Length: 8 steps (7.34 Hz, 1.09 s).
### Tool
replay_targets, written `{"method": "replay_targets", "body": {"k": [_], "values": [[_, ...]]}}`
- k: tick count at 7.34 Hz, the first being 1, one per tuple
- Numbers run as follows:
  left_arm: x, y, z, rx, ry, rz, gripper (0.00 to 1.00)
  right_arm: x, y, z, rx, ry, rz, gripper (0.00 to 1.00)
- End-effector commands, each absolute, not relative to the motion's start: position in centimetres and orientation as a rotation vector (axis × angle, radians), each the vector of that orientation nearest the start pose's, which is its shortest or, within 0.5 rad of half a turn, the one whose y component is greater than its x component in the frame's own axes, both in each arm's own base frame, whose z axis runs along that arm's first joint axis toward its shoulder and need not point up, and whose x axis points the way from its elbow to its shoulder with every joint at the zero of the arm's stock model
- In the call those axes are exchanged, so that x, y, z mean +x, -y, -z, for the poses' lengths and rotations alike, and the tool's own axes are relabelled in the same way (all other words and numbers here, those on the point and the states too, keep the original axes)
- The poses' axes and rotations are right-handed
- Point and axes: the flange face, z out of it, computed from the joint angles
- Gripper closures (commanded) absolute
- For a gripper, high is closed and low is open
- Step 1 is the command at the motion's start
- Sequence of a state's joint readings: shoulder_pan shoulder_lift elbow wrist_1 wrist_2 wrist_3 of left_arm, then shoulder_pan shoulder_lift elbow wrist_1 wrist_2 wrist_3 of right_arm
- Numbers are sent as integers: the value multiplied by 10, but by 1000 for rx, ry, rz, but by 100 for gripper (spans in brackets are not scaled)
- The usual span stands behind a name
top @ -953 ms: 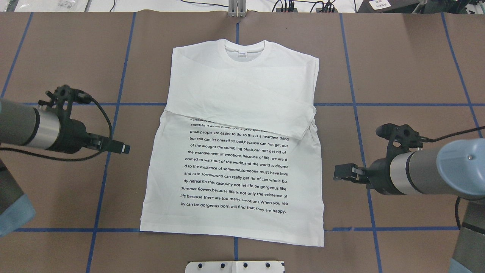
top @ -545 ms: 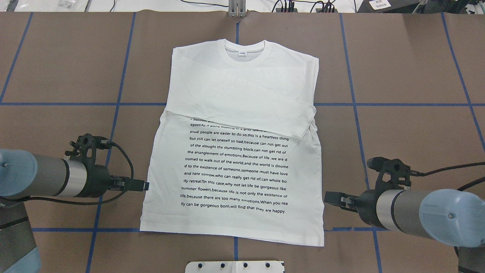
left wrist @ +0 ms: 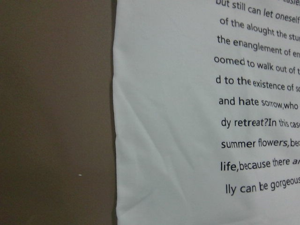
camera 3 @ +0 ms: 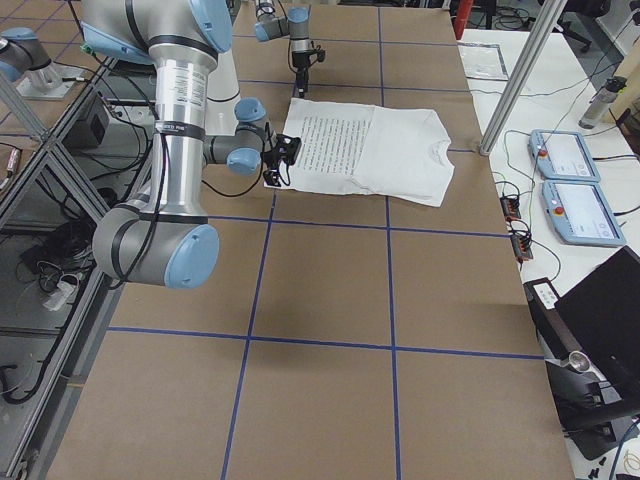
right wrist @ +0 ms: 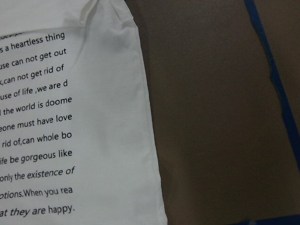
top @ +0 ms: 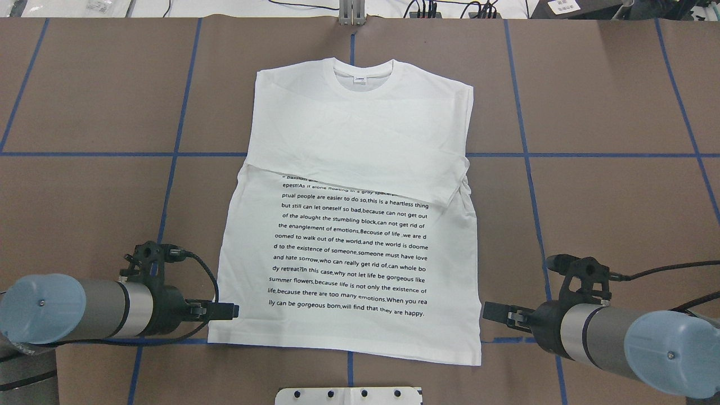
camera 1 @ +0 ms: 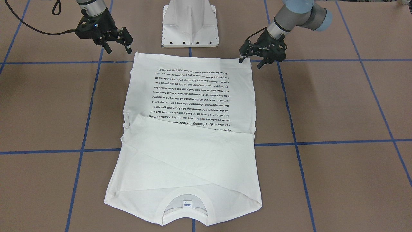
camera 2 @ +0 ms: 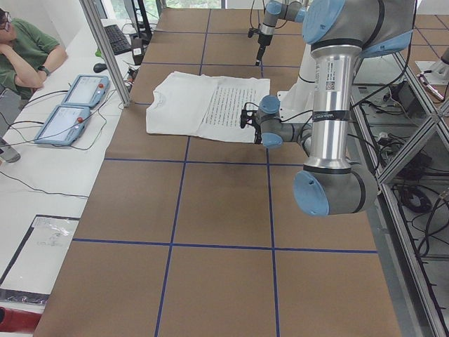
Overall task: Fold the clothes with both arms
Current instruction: 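Move both grippers down to the hem corners nearest the robot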
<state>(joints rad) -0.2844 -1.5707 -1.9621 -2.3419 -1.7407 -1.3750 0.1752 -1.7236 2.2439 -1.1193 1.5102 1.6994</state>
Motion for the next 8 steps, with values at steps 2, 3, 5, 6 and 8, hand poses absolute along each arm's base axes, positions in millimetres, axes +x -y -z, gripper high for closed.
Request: {"method": "replay_targets", "body": {"k": [2, 3, 5, 6, 8], "values": [[452, 235, -390, 140, -1100, -21, 19, -386, 205, -362, 78, 973, -299, 0], [452, 235, -391, 138, -1097, -22, 32, -387, 204, -362, 78, 973, -297, 0], [460, 224, -395, 118, -1062, -42, 33, -391, 197, -363, 99, 971, -291, 0], [462, 220, -396, 120, -1056, -45, 33, -392, 196, -363, 101, 971, -289, 0], [463, 218, -395, 119, -1058, -47, 53, -393, 194, -363, 99, 971, -285, 0]]}}
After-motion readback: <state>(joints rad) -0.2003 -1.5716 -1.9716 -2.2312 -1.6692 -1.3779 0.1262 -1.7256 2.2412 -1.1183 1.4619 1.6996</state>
